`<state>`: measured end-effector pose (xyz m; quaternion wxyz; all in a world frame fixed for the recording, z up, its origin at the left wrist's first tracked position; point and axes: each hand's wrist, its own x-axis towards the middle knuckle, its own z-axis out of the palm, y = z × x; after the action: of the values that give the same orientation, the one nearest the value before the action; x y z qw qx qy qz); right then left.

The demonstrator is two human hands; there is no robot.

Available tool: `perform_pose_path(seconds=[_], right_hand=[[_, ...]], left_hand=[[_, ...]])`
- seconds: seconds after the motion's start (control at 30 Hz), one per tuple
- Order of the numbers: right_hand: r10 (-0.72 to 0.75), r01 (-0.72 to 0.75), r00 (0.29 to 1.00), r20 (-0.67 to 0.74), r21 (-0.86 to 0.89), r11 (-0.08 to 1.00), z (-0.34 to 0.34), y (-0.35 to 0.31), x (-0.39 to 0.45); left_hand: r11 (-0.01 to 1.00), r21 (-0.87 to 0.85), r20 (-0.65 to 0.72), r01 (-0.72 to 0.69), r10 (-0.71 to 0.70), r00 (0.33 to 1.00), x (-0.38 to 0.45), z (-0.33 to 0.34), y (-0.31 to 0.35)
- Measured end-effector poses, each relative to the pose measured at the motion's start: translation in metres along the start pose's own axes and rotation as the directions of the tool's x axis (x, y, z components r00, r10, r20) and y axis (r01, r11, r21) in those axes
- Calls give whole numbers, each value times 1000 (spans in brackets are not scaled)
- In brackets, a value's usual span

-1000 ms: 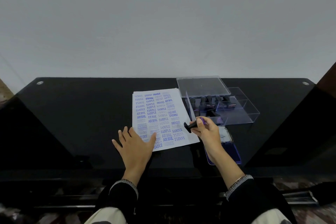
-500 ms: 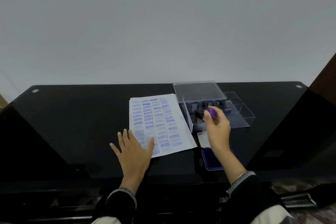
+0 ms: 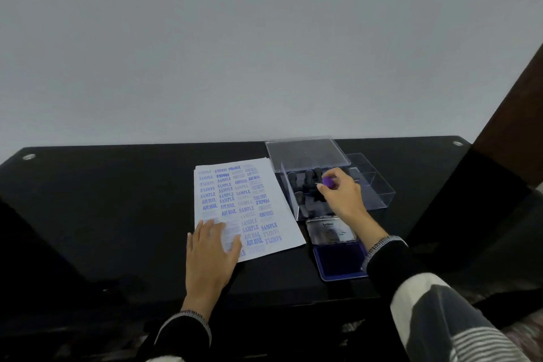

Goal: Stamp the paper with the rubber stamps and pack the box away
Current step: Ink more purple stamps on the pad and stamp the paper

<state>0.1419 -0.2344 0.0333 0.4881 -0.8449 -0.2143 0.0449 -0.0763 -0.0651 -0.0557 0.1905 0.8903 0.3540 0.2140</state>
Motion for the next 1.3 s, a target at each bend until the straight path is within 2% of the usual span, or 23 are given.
perform_pose_path(seconds=[0.17,0.37,0.53,0.67,0.87,1.0,1.13,1.3], right_hand=[[40,-40,996,-74,0,999,-15,0,14],[94,-95,996,-8,-43,995,-17,1,13],[84,-72,989,123,-99,992,-7,-1,14],[92,-47,974,209,-210,977,2,-5,18],[234,-88,926,295,-435,896,6,-15,32],[251,-102,941,226,-519,849,10,-22,35],[276,-179,951,138,-483,857,17,-17,37],[259,-205,964,57,-458,865,26,-5,33]], left_hand=[[1000,-27,-12,0,0,1000,1,2,-2],[999,-34,-34,-11,10,999,1,3,-3],[1000,-21,-43,-14,13,999,1,4,-4],[1000,-21,-47,-14,13,999,1,4,-4],[1000,-27,-40,-8,7,999,1,4,-3],[1000,-23,-39,-7,7,999,1,3,-3],[1000,-24,-48,-5,4,999,1,3,-3],[1000,-28,-50,-4,3,999,1,3,-2]])
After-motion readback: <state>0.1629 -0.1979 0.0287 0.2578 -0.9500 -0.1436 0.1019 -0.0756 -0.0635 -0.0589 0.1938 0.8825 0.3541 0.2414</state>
